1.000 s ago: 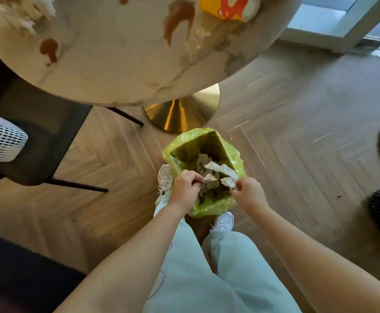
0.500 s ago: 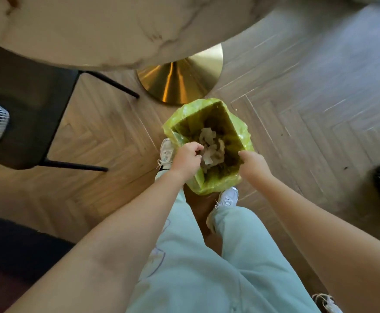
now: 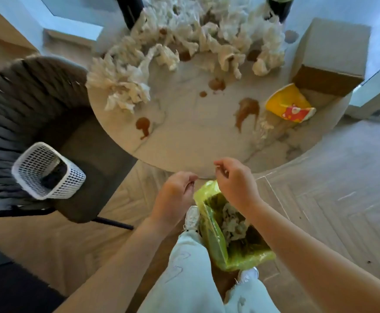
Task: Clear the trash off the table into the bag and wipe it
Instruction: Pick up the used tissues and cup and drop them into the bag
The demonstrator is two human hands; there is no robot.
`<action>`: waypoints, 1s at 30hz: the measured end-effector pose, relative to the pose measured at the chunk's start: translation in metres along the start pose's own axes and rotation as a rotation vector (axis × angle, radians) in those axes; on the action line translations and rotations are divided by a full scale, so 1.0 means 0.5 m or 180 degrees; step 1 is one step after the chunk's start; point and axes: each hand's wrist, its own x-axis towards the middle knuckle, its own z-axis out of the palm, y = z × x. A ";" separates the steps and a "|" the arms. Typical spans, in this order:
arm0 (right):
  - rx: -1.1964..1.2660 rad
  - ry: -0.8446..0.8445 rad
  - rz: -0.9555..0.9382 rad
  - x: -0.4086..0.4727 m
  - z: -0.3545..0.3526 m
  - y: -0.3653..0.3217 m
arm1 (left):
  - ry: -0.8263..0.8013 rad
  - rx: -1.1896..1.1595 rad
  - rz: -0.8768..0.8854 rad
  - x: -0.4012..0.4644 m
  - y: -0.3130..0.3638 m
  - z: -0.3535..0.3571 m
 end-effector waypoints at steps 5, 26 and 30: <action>0.0151 0.0230 -0.0225 0.141 0.026 -0.135 | 0.0615 0.0185 -0.0064 0.116 -0.037 -0.129; -0.0557 -0.0540 -0.0938 0.474 0.269 -0.266 | 0.1017 0.0572 -0.0447 0.364 -0.241 -0.268; -0.0302 -0.0360 -0.1170 0.451 0.250 -0.243 | 0.1078 0.0371 -0.0435 0.350 -0.239 -0.267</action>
